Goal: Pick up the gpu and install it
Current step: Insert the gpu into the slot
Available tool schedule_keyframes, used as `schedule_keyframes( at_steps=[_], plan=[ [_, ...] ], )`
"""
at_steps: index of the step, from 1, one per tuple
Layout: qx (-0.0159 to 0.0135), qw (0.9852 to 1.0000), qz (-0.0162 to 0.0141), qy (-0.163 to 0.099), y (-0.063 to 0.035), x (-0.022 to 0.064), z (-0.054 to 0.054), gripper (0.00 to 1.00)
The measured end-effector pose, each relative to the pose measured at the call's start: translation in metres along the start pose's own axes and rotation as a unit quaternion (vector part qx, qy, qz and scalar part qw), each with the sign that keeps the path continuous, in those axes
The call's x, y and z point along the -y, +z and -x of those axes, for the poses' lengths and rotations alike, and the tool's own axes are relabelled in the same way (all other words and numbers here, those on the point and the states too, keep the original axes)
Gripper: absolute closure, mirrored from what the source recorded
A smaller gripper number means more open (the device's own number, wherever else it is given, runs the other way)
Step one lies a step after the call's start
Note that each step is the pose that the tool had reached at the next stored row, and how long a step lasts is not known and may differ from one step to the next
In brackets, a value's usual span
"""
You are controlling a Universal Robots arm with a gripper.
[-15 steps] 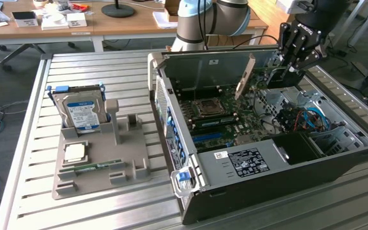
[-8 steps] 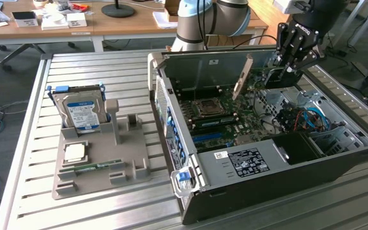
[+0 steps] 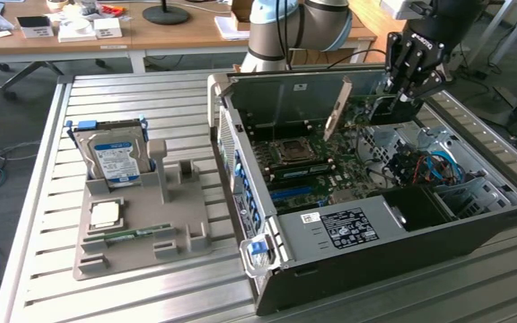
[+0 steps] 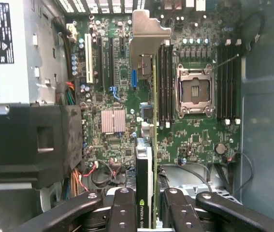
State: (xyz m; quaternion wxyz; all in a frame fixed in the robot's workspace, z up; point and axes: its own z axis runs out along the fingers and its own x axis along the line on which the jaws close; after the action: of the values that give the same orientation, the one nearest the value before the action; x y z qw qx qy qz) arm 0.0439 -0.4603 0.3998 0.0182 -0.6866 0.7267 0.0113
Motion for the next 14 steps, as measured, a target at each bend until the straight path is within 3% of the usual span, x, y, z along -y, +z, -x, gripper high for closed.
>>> schedule_keyframes(
  at_steps=[5, 14],
  plan=[
    [-0.0001, 1.0, 0.0, 0.0, 0.0001, -0.0108, -0.0007, 0.73],
    [0.0, 1.0, 0.0, 0.0, 0.0002, -0.0112, -0.0007, 0.73]
  ],
)
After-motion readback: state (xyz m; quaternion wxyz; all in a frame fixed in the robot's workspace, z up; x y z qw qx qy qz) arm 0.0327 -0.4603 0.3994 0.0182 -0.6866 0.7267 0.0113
